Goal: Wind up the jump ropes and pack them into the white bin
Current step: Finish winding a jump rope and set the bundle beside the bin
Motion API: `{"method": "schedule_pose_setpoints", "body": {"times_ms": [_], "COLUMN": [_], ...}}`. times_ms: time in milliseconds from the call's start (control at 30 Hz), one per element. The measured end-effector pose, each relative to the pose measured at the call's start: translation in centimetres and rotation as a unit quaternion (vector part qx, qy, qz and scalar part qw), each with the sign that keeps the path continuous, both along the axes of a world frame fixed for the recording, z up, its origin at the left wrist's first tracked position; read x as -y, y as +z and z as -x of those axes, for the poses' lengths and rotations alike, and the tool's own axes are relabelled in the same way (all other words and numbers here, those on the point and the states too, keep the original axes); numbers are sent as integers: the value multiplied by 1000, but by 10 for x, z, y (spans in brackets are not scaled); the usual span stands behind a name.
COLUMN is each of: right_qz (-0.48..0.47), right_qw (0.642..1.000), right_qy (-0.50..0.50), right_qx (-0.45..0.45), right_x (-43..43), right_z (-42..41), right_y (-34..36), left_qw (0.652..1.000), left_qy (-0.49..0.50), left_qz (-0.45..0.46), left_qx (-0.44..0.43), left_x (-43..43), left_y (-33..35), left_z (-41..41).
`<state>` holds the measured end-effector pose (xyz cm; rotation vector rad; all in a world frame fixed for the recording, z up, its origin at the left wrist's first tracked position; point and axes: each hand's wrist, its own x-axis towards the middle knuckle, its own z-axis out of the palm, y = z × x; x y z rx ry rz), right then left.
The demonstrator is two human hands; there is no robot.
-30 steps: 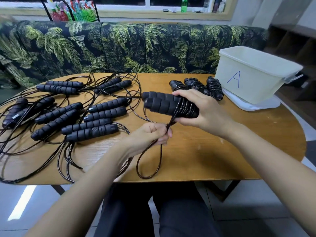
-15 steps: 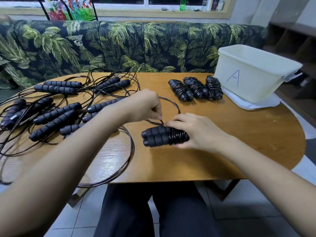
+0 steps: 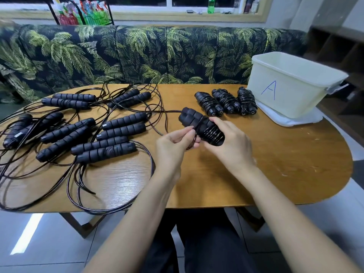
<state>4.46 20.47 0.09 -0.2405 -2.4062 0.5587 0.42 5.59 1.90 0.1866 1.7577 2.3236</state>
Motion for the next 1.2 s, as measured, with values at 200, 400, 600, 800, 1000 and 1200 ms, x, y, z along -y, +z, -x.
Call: {"method": "schedule_pose_setpoints", "body": {"times_ms": [200,400,600,800,1000,1200], "right_qz": [132,382,608,579,539,238], "right_qw": [990,919,761,739,799,962], "right_qy": [4,88,221,310,258,128], "right_qx": [-40,-49,49,153,67,47], "right_x": [4,22,37,23,36,39], "right_z": [-11,-23,-32,-35,-35,-38], "right_y": [0,7,4,12,7,-6], "left_qw": [999,998,988,993,994,934], "left_qy": [-31,-53,-135,-115,-96,36], "left_qz": [-7,-17,-80,-12,43,200], "left_qx": [43,25,-9,2,-25,-293], "left_x": [12,25,29,33,28,37], "left_y": [0,4,14,22,26,21], "left_z": [-3,8,1,3,5,24]}}
